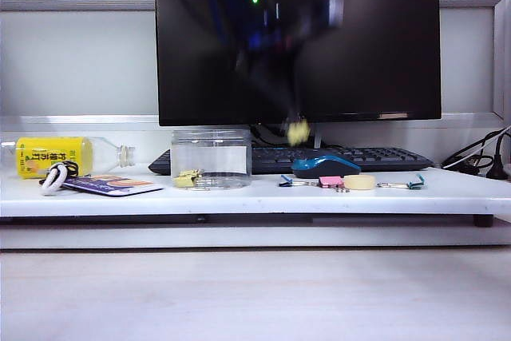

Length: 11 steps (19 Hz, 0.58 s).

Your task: Take the clips out of the round transparent plastic box and place them on the table.

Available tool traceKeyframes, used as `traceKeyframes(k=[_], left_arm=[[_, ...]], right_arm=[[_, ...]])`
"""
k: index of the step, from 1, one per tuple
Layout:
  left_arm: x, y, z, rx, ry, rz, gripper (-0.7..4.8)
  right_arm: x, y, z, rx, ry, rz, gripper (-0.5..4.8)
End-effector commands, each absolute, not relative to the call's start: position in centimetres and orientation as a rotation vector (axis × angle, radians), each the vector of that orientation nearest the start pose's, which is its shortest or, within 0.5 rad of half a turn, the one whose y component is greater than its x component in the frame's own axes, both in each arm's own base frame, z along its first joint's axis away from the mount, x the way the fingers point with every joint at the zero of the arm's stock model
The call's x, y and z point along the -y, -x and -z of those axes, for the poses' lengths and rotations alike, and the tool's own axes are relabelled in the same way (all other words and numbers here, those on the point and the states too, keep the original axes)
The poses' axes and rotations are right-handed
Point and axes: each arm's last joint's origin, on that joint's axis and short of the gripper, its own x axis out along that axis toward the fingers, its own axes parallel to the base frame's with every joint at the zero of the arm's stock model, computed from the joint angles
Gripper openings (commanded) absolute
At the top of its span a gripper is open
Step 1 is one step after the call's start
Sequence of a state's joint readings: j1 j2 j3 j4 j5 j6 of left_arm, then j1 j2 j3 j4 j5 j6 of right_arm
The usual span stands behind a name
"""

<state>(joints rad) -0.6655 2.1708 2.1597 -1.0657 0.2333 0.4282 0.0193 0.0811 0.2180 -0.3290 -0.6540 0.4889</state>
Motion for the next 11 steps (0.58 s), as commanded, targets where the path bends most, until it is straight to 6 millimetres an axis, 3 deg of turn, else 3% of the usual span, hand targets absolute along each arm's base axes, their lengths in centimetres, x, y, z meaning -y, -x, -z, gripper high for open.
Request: traceKeyframes(k=[1, 7, 9, 11], left_arm=[[29.5, -36.8, -27.5, -0.928, -0.618, 0.972, -0.06], [30.0, -37.8, -27.1, -0.849, -0.638, 0.907, 0.01], [29.9, -37.9, -26.8, -0.861, -0.655, 0.881, 1.26], [29.6, -38.0, -26.6, -0.892, -0.655, 0.875, 1.26]], right_arm=[[-1.9, -8.0, -20.3, -0.333, -0.523, -0.618, 1.76], [-1.9, -8.0, -20.3, -0.333, -0.522, -0.617, 1.76], [-1.9, -8.0, -20.3, -0.332, -0.522, -0.616, 1.76], [-1.9, -8.0, -20.3, -0.332, -0.522, -0.616, 1.76]])
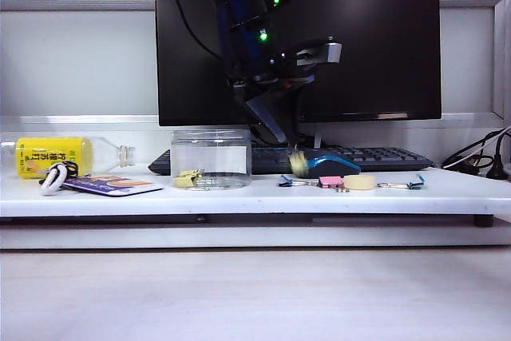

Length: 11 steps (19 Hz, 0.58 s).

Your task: Take the clips out of the round transparent plastic box and place them on the table.

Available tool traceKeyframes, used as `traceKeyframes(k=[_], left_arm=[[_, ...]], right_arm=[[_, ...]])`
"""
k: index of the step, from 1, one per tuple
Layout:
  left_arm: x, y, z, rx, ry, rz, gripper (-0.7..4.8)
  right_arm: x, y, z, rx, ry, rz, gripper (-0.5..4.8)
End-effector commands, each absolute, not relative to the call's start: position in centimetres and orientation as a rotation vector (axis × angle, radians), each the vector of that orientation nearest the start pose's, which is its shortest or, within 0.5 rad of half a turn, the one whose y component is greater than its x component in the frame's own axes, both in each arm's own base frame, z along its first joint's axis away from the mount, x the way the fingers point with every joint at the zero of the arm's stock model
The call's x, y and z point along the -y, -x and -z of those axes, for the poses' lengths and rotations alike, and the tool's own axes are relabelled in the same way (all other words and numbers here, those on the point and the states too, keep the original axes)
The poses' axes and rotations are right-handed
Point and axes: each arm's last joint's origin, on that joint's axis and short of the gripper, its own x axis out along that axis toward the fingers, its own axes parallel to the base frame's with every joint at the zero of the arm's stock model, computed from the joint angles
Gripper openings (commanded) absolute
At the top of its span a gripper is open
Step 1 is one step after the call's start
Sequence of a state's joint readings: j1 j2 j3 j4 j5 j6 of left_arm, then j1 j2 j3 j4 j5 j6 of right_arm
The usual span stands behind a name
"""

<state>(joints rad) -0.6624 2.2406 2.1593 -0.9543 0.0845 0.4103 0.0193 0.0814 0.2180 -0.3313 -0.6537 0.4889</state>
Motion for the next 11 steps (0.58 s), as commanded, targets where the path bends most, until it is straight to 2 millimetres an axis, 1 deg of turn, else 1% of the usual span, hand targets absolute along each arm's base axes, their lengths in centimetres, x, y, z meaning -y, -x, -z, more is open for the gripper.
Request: traceKeyframes(k=[1, 4, 5, 6, 7, 8, 9, 10, 11], left_arm=[[29.5, -38.0, -26.5, -0.896, -0.657, 0.870, 1.26], [29.5, -38.0, -26.8, -0.886, -0.671, 0.829, 1.26], [29.3, -37.9, -27.5, -0.879, -0.653, 0.821, 1.26], [29.1, -37.5, -28.5, -0.860, -0.635, 0.818, 1.26], [28.7, -36.9, -30.4, -0.817, -0.619, 0.822, 1.26], [28.0, -36.0, -32.7, -0.773, -0.603, 0.830, 1.26], [27.3, -35.1, -34.1, -0.766, -0.592, 0.846, 1.26], [25.5, -34.6, -35.6, -0.782, -0.575, 0.858, 1.26], [24.2, -34.2, -36.1, -0.825, -0.573, 0.843, 1.25]], right_arm=[[-1.9, -8.0, -20.3, -0.332, -0.522, -0.616, 1.76], [-1.9, -8.0, -20.3, -0.332, -0.522, -0.616, 1.76], [-1.9, -8.0, -20.3, -0.332, -0.522, -0.616, 1.76], [-1.9, -8.0, -20.3, -0.332, -0.522, -0.616, 1.76], [-1.9, -8.0, -20.3, -0.332, -0.522, -0.616, 1.76], [-1.9, -8.0, -20.3, -0.331, -0.521, -0.613, 1.76], [-1.9, -8.0, -20.3, -0.331, -0.520, -0.613, 1.76], [-1.9, -8.0, -20.3, -0.330, -0.520, -0.613, 1.76], [-1.9, -8.0, -20.3, -0.330, -0.518, -0.614, 1.76]])
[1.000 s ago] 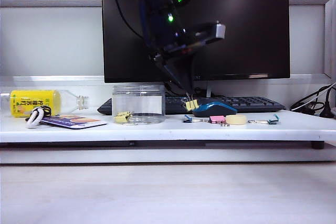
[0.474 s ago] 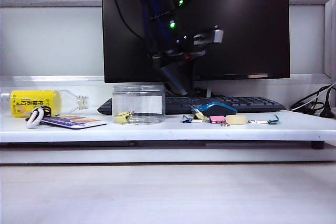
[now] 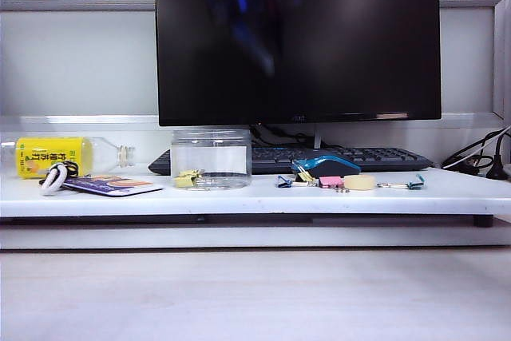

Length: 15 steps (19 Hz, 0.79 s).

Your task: Take the clips out of the round transparent plastic box and place them on the table.

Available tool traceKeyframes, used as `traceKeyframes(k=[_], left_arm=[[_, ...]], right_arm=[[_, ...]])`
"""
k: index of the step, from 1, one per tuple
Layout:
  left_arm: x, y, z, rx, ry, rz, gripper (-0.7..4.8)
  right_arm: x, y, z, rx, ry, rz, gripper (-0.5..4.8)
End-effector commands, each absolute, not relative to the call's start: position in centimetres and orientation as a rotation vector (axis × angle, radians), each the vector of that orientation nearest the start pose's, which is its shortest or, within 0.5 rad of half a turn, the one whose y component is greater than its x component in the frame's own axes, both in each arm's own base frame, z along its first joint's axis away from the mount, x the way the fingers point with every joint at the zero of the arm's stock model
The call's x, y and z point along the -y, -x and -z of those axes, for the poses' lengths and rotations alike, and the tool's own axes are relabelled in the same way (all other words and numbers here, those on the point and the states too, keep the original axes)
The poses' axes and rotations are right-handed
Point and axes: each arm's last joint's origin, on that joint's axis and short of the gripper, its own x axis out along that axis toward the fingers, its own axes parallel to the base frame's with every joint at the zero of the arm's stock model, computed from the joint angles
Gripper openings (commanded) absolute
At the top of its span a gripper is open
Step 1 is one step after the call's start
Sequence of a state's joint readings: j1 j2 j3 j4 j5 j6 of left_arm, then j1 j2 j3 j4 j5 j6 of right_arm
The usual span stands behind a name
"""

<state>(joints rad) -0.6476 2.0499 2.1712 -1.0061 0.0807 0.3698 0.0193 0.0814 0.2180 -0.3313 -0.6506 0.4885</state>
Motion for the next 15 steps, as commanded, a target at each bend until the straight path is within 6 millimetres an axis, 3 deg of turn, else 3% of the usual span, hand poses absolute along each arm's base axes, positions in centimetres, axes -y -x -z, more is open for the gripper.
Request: traceKeyframes(k=[1, 4, 7, 15], left_arm=[[22.7, -34.6, -36.1, -0.884, -0.546, 0.804, 1.25], [20.6, -35.6, -34.9, -1.026, -0.491, 0.726, 1.24], [20.9, -35.9, -34.2, -1.042, -0.492, 0.730, 1.24], [22.3, -37.6, -29.8, -1.202, -0.434, 0.683, 1.21]], right_arm=[[-1.9, -8.0, -20.3, -0.330, -0.518, -0.614, 1.76], [-1.9, -8.0, -20.3, -0.330, -0.518, -0.616, 1.76], [-1.9, -8.0, -20.3, -0.331, -0.518, -0.618, 1.76], [-1.9, -8.0, -20.3, -0.334, -0.519, -0.621, 1.76]])
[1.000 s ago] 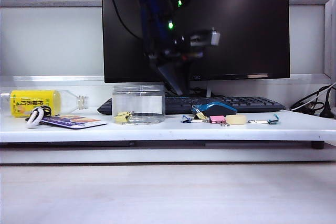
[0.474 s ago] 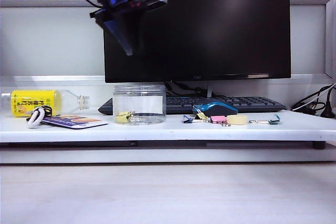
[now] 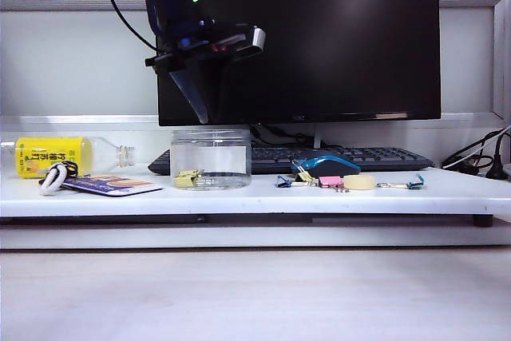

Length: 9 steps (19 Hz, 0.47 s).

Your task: Take the clips out of the round transparent plastic box and place them on the table.

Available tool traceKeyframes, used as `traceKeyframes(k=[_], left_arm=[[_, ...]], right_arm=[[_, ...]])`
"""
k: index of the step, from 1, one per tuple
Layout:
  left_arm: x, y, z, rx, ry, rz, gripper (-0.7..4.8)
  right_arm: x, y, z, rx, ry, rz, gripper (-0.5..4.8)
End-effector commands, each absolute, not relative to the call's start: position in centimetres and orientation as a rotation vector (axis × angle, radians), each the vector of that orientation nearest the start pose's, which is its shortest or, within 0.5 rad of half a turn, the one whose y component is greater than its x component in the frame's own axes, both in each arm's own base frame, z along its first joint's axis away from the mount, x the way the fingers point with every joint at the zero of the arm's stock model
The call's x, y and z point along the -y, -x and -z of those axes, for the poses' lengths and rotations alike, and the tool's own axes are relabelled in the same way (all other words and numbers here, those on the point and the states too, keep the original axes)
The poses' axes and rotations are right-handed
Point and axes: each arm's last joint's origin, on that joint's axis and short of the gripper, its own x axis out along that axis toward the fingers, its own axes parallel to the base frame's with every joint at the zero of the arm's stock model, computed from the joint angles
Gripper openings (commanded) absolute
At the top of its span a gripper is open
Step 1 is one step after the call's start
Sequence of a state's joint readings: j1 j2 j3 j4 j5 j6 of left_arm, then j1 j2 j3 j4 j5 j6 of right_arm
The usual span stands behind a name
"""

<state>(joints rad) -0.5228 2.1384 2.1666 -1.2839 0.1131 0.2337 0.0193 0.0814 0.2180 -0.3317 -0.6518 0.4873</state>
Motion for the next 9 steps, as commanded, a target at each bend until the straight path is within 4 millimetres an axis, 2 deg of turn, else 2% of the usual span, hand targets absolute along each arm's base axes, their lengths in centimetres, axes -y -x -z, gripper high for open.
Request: traceKeyframes(k=[1, 5, 9], left_arm=[[22.5, -37.5, -29.5, -1.213, -0.433, 0.683, 1.21], [22.6, -37.7, -28.3, -1.274, -0.470, 0.622, 1.21], [22.5, -37.8, -27.9, -1.291, -0.491, 0.586, 1.21]], right_arm=[[-1.9, -8.0, -20.3, -0.334, -0.520, -0.621, 1.76], [-1.9, -8.0, -20.3, -0.334, -0.519, -0.621, 1.76], [-1.9, -8.0, -20.3, -0.334, -0.520, -0.621, 1.76]])
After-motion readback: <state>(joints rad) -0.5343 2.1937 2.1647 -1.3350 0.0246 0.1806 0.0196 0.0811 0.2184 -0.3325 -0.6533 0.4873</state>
